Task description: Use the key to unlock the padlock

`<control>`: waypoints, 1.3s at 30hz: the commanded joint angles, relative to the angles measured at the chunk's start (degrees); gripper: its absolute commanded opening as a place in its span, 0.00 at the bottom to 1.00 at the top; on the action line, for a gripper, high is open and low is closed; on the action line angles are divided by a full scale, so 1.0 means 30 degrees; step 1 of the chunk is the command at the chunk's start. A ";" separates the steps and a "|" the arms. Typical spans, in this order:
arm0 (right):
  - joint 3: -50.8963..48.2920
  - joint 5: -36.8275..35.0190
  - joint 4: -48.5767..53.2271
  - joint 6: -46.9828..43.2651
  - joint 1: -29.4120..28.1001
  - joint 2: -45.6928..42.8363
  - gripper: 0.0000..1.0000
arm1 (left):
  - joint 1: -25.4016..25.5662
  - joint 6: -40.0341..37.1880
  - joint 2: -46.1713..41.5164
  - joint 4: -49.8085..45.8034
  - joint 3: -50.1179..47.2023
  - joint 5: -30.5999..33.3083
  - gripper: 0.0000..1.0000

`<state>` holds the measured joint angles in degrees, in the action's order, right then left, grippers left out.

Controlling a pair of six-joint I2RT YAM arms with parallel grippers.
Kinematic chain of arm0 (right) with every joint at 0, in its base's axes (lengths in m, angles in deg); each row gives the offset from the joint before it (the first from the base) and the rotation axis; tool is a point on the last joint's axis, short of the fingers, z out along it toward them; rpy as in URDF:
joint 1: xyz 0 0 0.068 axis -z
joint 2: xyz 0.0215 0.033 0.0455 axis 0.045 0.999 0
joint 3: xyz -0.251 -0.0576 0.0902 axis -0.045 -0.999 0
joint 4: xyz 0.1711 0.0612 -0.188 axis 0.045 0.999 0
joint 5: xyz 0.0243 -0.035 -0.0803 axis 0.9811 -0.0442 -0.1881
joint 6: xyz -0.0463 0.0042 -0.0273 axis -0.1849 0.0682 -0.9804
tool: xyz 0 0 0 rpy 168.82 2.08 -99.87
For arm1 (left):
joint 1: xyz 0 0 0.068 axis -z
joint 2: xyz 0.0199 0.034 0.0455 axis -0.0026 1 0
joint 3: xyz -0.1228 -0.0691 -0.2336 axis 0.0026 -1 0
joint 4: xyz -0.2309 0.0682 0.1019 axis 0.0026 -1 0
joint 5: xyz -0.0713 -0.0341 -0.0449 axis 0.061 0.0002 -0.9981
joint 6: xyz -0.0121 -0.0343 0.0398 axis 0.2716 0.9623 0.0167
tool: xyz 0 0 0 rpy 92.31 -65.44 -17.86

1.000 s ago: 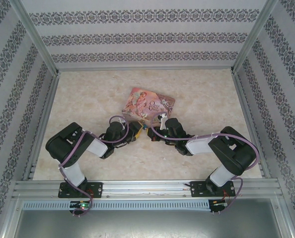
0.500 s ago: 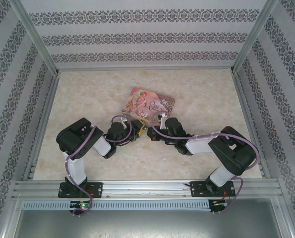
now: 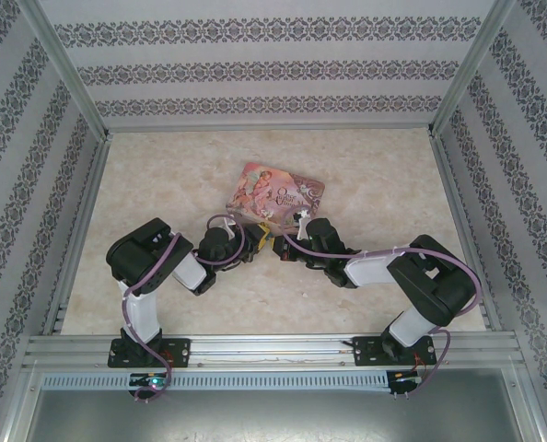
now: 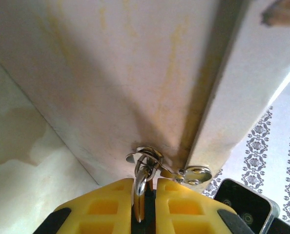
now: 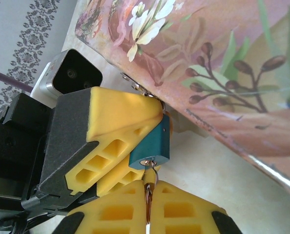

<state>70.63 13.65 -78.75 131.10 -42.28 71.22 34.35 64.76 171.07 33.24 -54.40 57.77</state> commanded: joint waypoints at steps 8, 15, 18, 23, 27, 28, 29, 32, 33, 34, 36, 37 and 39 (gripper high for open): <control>-0.0820 -0.0596 0.1100 -0.2410 0.0453 -0.3696 0.29 | 0.0354 -0.1239 -0.2963 -0.2962 -0.0220 -0.0152 0.10; -0.1435 -0.1974 0.3662 -0.6541 0.0274 -0.7809 0.46 | 0.0355 -0.1115 -0.4577 -0.3996 -0.0881 -0.0111 0.10; -0.1384 -0.2537 0.4884 -0.9316 -0.0165 -0.9490 0.54 | 0.0360 -0.1122 -0.5547 -0.5098 -0.0947 -0.0080 0.10; -0.1301 -0.3345 0.6745 -1.4605 -0.1098 -1.1307 0.68 | 0.0350 -0.1807 -0.8014 -0.9116 -0.0474 0.0044 0.10; -0.1428 -0.4077 0.7609 -1.8303 -0.1671 -1.2069 0.79 | 0.0351 -0.2357 -1.0211 -1.2141 -0.0301 0.0795 0.10; -0.1454 -0.4241 0.7683 -1.9026 -0.1797 -1.2175 0.81 | 0.0350 -0.2414 -1.0556 -1.2563 -0.0302 0.0936 0.10; -0.1513 -0.4435 0.7790 -1.9869 -0.1928 -1.2262 0.84 | 0.0350 -0.2465 -1.0977 -1.3044 -0.0288 0.1006 0.10; -0.1532 -0.4991 0.7895 -2.1985 -0.2374 -1.2376 0.96 | 0.0350 -0.2620 -1.1760 -1.4052 -0.0134 0.0951 0.10; -0.1520 -0.5171 0.7938 -2.2653 -0.2558 -1.2326 0.98 | 0.0355 -0.2602 -1.1922 -1.4209 -0.0098 0.0920 0.10; -0.1477 -0.5253 0.7979 -2.3218 -0.2718 -1.2296 0.98 | 0.0352 -0.2561 -1.2101 -1.4308 -0.0099 0.0876 0.10; -0.1404 -0.5667 0.7985 -2.4240 -0.3143 -1.2128 0.99 | 0.0412 -0.2499 -1.2394 -1.4536 -0.0081 0.0941 0.10; -0.1362 -0.5738 0.7919 -2.4635 -0.3322 -1.2032 0.98 | 0.0411 -0.2472 -1.2543 -1.4657 -0.0068 0.0964 0.10; -0.1313 -0.5762 0.7780 -2.5120 -0.3514 -1.1798 0.98 | 0.0408 -0.2457 -1.2728 -1.4850 -0.0040 0.0974 0.10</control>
<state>66.70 -1.48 -55.28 62.40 -51.88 35.24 34.70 58.49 134.98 -10.36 -56.92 59.78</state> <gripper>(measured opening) 0.985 0.098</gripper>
